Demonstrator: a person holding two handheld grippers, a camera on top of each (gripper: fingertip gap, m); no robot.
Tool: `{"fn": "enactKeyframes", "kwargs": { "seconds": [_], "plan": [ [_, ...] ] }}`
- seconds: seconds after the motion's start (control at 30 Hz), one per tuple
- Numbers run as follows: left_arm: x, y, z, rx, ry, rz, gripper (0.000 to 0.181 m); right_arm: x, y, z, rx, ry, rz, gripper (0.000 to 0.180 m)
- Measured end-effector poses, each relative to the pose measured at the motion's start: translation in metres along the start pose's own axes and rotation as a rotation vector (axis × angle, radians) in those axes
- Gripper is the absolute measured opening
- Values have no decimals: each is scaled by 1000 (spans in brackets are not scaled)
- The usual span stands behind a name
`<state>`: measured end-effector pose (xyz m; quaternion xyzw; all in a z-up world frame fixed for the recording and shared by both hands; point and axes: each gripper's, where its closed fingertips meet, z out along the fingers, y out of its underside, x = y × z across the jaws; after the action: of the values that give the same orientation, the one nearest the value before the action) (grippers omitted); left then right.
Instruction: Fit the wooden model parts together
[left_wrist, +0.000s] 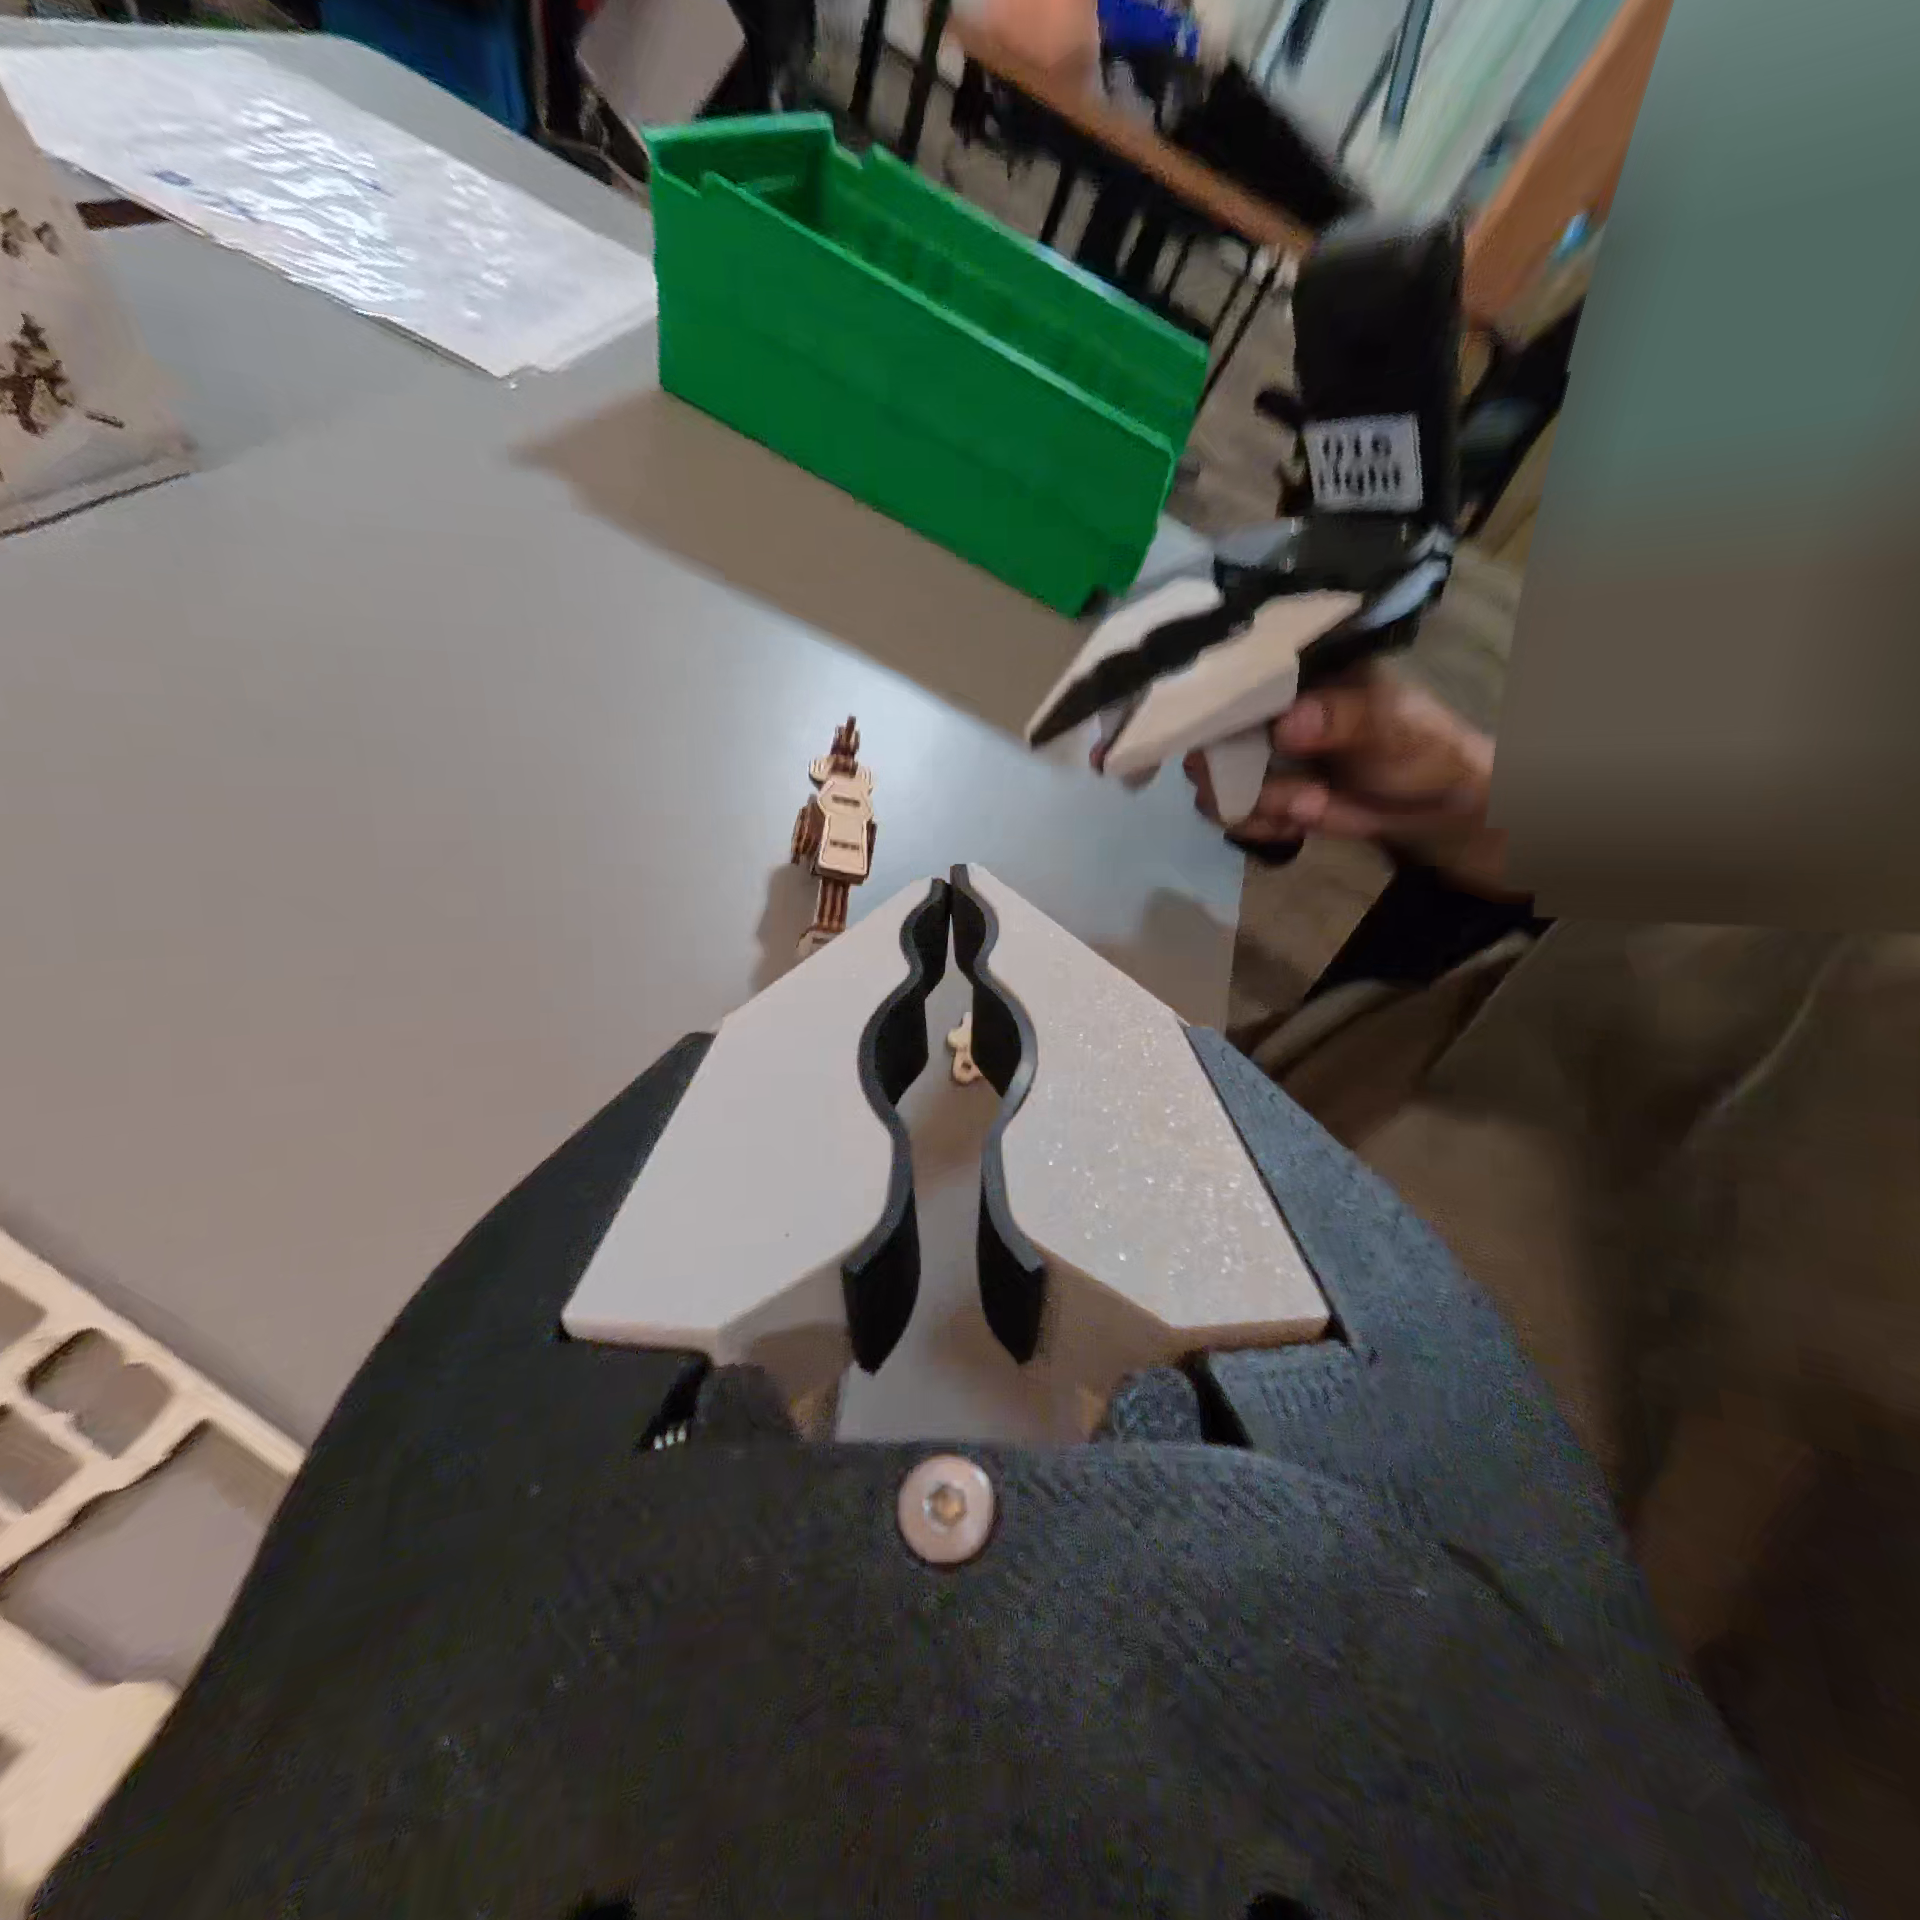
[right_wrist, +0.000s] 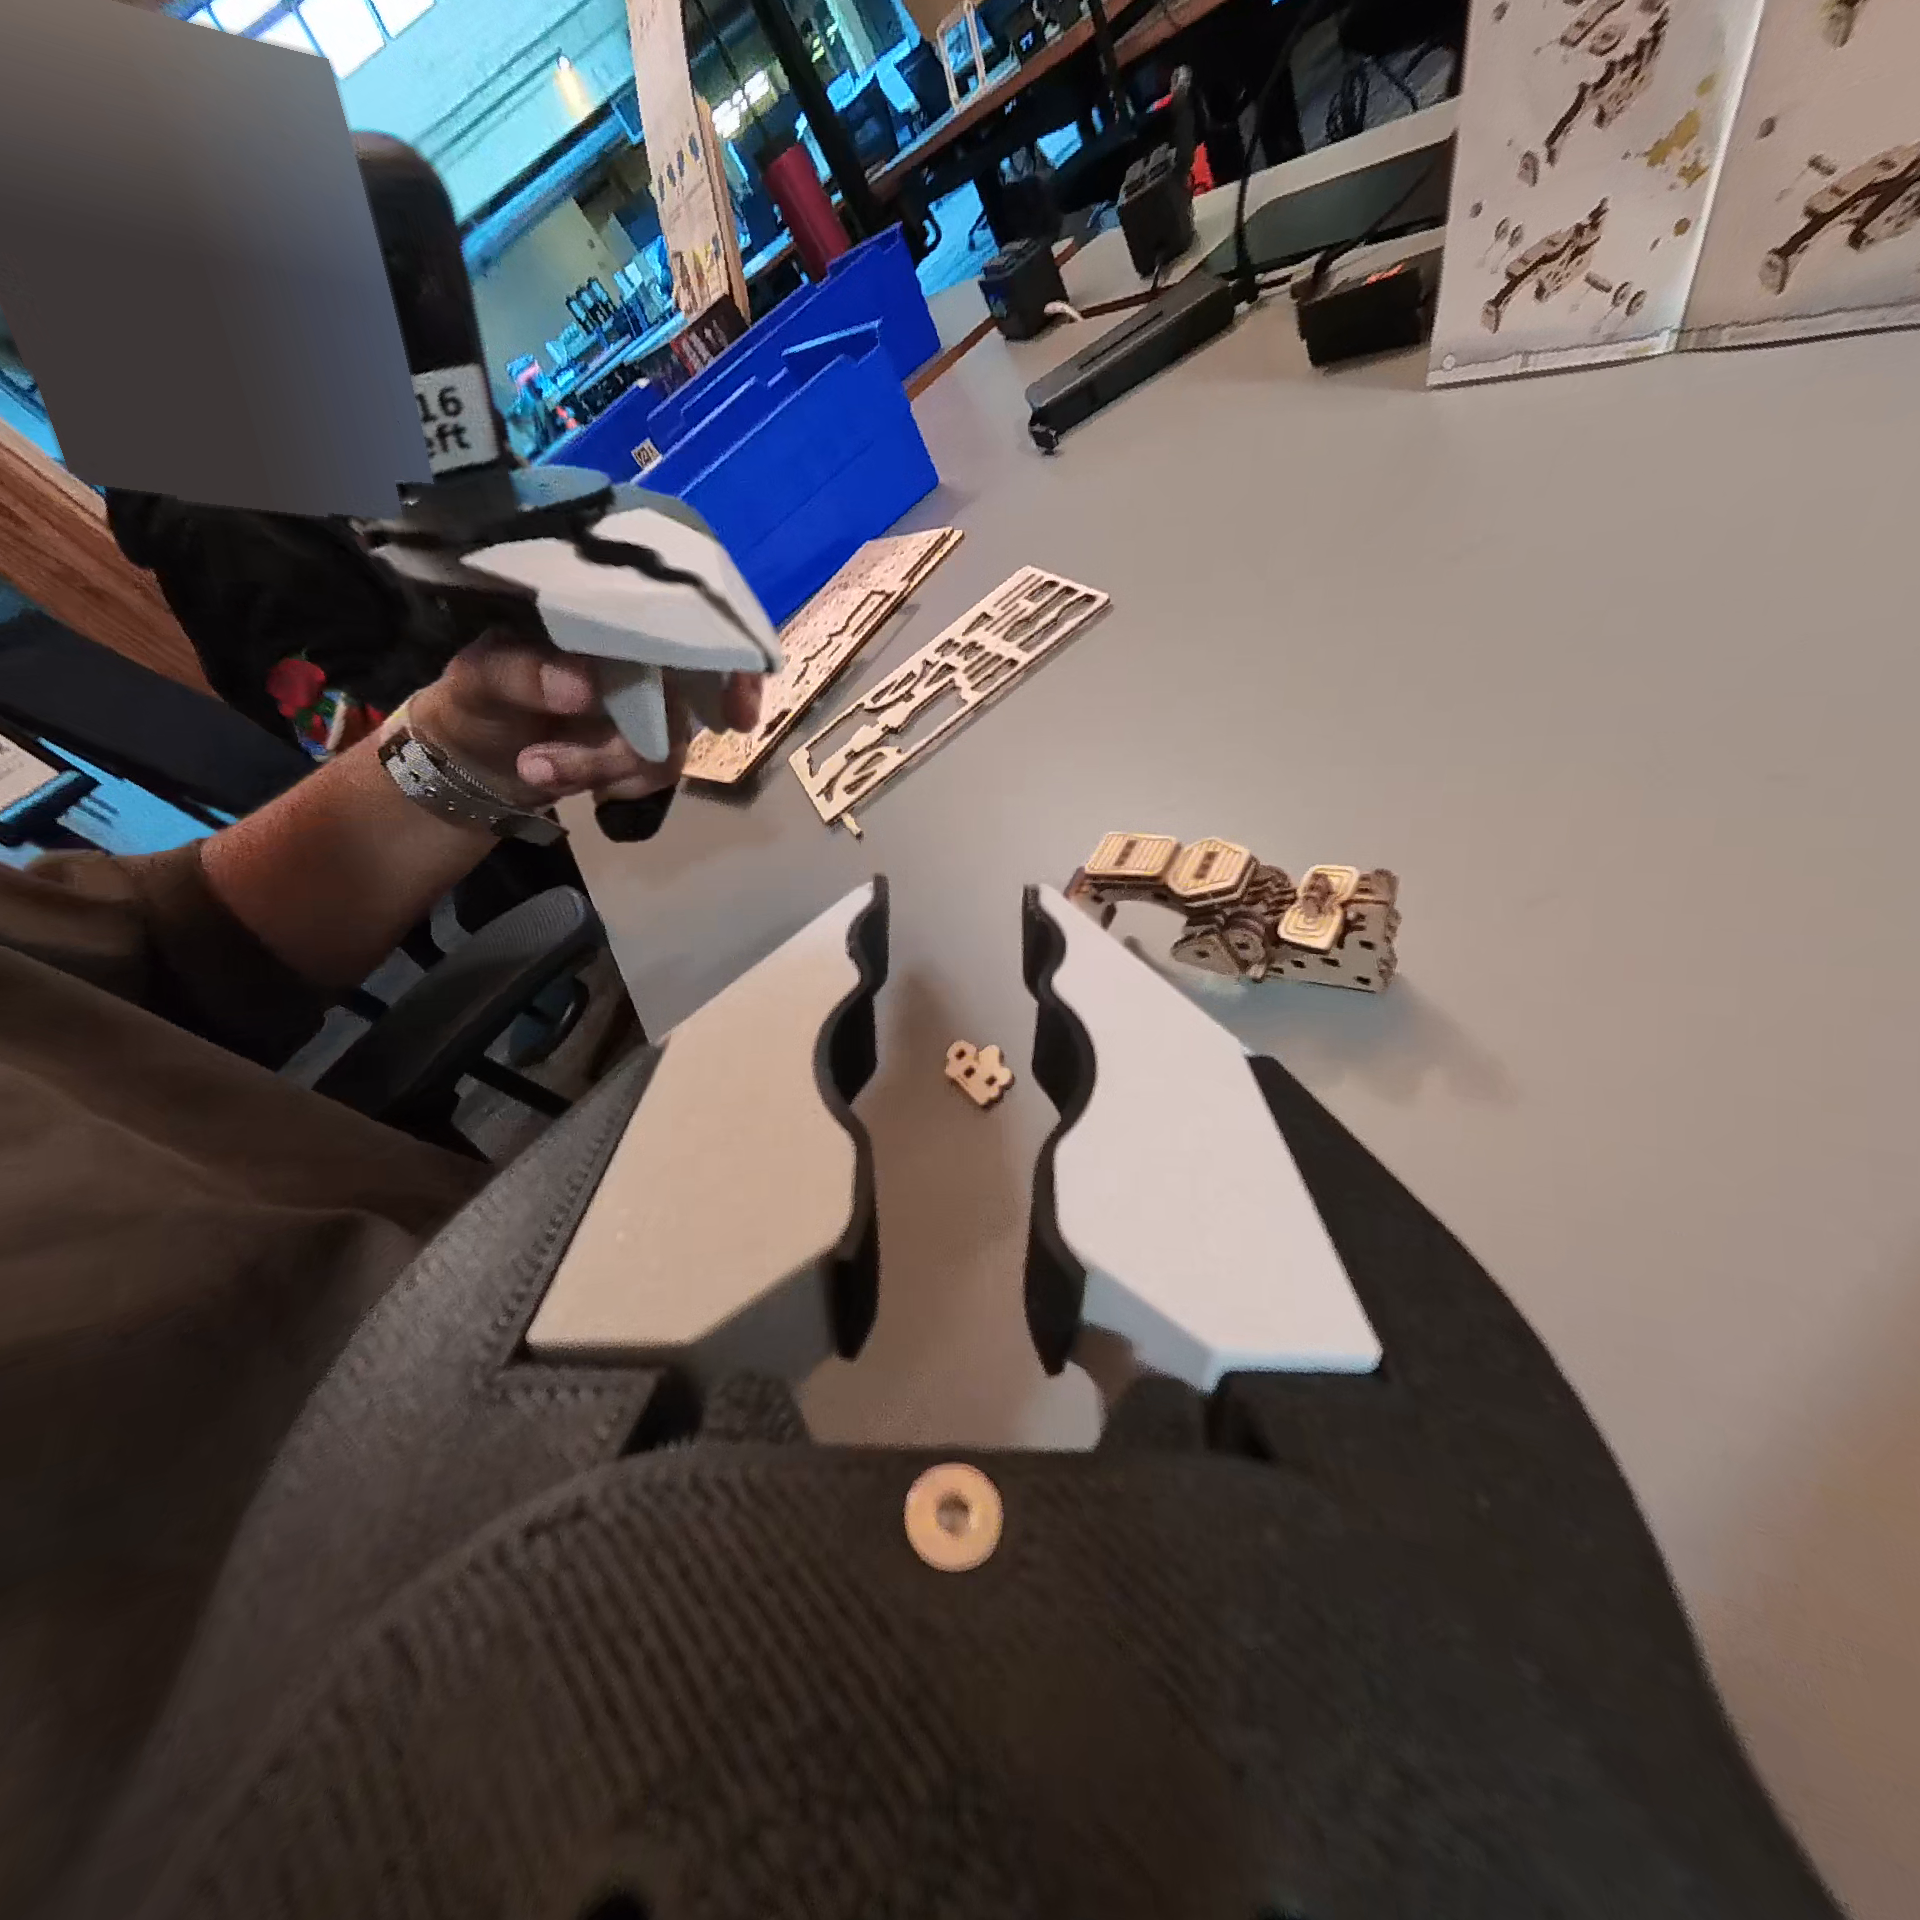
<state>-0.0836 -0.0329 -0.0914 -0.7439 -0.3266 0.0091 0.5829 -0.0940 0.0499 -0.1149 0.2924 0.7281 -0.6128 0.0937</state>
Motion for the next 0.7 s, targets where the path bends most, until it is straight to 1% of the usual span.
{"fn": "enactKeyframes", "kwargs": {
  "seconds": [0.07,0.1,0.17,0.2,0.23,0.3,0.37,0.4,0.47,0.53,0.6,0.63,0.67,0.7],
  "plan": [
    [-6,0,0,54,-19,-40,0,-5,5,4,-16,-12,-9,24],
    [-13,1,-3,66,-63,-37,0,-8,8,6,-23,-24,-7,24],
    [-22,5,-15,53,-134,6,0,-14,14,12,-41,-49,6,24],
    [-26,10,-22,16,-169,35,0,-15,17,14,-49,-57,14,24],
    [-30,21,-29,-57,-197,67,0,-16,18,15,-54,-64,21,24],
    [-40,50,-42,-272,-254,160,1,-16,18,17,-53,-80,40,24],
    [-58,78,-57,-495,-338,265,7,-16,17,18,-49,-96,63,24],
    [-64,87,-62,-572,-359,315,9,-16,16,19,-46,-103,75,24],
    [-68,98,-61,-635,-334,350,9,-16,15,19,-38,-110,86,24],
    [-64,111,-57,-695,-262,323,13,-16,15,19,-40,-105,79,23],
    [-69,123,-59,-779,-247,324,14,-14,15,18,-41,-94,69,23],
    [-71,129,-61,-817,-247,324,19,-13,14,18,-41,-89,68,23],
    [-72,127,-60,-810,-248,320,15,-11,14,17,-38,-86,70,23],
    [-76,126,-61,-820,-264,314,5,-10,13,16,-33,-86,75,23]
  ]
}}
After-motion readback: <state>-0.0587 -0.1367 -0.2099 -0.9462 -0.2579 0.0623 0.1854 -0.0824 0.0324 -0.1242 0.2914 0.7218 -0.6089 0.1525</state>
